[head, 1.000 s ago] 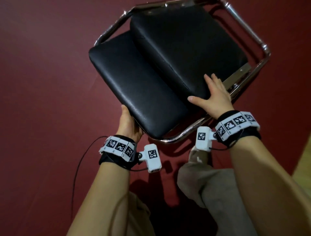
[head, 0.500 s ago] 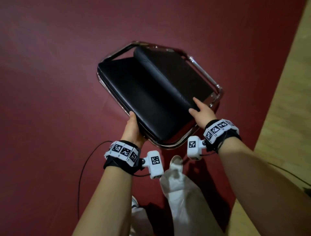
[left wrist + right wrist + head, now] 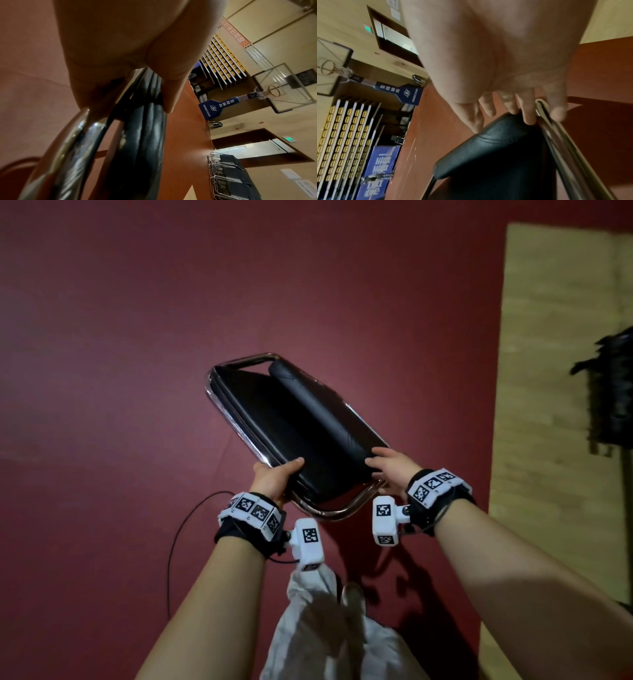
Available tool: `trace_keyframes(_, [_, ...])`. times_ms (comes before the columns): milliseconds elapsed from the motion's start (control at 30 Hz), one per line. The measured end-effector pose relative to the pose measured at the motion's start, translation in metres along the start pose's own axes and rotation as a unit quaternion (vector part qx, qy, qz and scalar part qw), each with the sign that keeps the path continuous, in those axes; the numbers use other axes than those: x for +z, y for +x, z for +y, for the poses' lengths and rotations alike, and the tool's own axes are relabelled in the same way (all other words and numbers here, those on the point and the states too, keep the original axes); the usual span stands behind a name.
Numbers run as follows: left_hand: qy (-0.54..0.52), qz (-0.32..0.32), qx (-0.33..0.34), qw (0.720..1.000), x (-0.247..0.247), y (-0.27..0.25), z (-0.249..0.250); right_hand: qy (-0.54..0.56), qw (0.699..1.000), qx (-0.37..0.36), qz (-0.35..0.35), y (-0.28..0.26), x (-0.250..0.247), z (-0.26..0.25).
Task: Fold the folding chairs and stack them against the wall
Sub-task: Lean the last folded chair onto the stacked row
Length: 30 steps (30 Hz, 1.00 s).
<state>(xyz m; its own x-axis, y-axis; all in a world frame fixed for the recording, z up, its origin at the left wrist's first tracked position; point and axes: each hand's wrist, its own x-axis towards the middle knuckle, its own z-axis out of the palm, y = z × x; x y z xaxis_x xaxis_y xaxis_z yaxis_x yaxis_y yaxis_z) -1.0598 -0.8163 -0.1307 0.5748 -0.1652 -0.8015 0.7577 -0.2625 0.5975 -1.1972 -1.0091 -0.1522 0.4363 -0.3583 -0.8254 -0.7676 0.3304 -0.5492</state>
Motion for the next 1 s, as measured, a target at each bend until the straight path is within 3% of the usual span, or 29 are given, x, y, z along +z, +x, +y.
trace_keyframes(167, [0.036,0.009,0.032,0.999,0.01,0.02,0.079,0.022,0.999,-0.035,0.029,0.001,-0.003,-0.087])
trace_keyframes(400, [0.117,-0.035,0.086,0.989,0.026,0.058,0.187,0.008,0.993,-0.102,0.063,0.019,-0.006,-0.224])
trace_keyframes(633, [0.245,-0.08,0.138,0.956,0.049,0.094,0.274,-0.069,0.976,-0.174,0.109,0.046,-0.024,-0.294])
trace_keyframes(867, [0.357,-0.1,0.159,0.915,0.09,0.122,0.338,-0.239,0.931,-0.25,0.119,0.078,-0.058,-0.359])
trace_keyframes(1000, [0.424,-0.096,0.198,0.879,0.124,0.137,0.381,-0.361,0.87,-0.307,0.134,0.113,-0.083,-0.403])
